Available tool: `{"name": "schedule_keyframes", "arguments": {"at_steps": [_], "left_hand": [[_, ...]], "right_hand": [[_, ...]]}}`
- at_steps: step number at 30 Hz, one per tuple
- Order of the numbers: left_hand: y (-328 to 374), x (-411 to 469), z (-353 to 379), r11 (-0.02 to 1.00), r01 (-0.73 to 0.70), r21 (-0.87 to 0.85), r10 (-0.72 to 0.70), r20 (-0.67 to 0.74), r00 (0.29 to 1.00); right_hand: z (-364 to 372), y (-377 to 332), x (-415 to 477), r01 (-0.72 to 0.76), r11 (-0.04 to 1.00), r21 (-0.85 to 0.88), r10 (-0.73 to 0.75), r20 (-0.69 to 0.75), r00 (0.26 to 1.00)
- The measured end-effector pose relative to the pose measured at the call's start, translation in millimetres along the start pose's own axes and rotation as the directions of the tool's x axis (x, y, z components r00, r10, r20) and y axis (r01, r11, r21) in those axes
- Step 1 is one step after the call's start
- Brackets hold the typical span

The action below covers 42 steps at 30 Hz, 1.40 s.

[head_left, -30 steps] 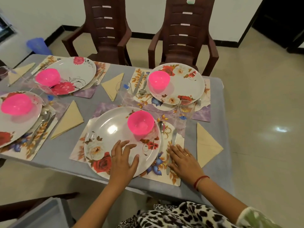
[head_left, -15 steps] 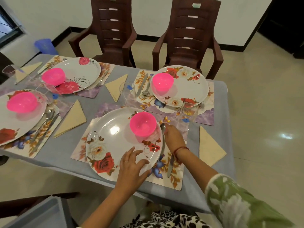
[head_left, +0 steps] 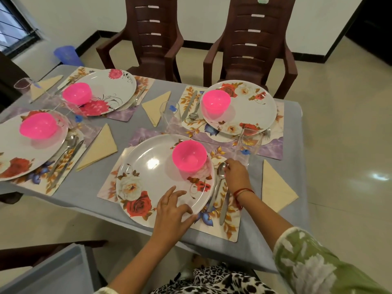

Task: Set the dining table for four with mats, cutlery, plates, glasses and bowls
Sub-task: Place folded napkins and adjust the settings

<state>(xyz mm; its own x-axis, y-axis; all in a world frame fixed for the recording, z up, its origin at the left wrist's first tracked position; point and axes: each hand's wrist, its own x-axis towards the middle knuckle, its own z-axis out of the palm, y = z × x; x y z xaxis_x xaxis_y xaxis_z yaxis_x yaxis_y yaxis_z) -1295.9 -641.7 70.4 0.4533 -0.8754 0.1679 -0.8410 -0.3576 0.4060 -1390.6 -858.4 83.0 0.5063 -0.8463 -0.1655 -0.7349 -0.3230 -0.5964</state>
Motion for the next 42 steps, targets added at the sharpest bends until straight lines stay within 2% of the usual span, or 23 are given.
{"name": "schedule_keyframes", "arguments": {"at_steps": [14,17,19,21,23,26,28,30,33,36,39,42], "left_hand": [[-3,2,-4,0.998,-0.024,0.055,0.022,0.042,0.999],[-6,0,-15,1.0,0.023,0.011,-0.023,0.027,0.999],[-15,0,-26,0.999,0.045,-0.027,-0.045,-0.02,0.999],[-27,3,-38,0.992,0.114,-0.047,-0.118,-0.091,0.989],[-44,7,-52,0.967,0.243,-0.077,-0.252,-0.163,0.954],[-82,11,-72,0.869,0.474,-0.139,-0.494,-0.231,0.838],[-106,16,-82,0.836,0.531,-0.14,-0.548,-0.26,0.795],[-135,20,-92,0.834,0.537,-0.125,-0.551,-0.226,0.803],[-173,24,-99,0.844,0.531,-0.073,-0.536,-0.132,0.834],[-195,23,-94,0.888,0.455,-0.069,-0.458,-0.053,0.887],[-212,21,-92,0.878,0.464,-0.116,-0.472,-0.063,0.879],[-227,15,-97,0.87,0.469,-0.155,-0.487,-0.114,0.866]], "right_hand": [[0,17,-13,-0.005,0.996,0.091,0.007,-0.03,1.0],[-5,16,-19,0.045,0.994,0.096,-0.044,-0.012,0.999],[-8,12,-30,0.13,0.984,0.122,-0.119,-0.09,0.989],[-9,3,-43,0.265,0.953,0.145,-0.234,-0.2,0.951],[-3,-10,-53,0.363,0.92,0.151,-0.326,-0.224,0.918],[13,-39,-59,0.465,0.871,0.157,-0.428,-0.22,0.877],[20,-64,-59,0.55,0.824,0.136,-0.515,-0.222,0.828],[32,-98,-54,0.602,0.784,0.152,-0.576,-0.184,0.796],[57,-154,-37,0.596,0.781,0.188,-0.594,-0.074,0.801],[81,-197,-2,0.548,0.814,0.193,-0.557,-0.009,0.83],[105,-224,45,0.459,0.878,0.137,-0.467,0.032,0.883],[120,-228,81,0.304,0.948,0.094,-0.309,0.051,0.95]]}}
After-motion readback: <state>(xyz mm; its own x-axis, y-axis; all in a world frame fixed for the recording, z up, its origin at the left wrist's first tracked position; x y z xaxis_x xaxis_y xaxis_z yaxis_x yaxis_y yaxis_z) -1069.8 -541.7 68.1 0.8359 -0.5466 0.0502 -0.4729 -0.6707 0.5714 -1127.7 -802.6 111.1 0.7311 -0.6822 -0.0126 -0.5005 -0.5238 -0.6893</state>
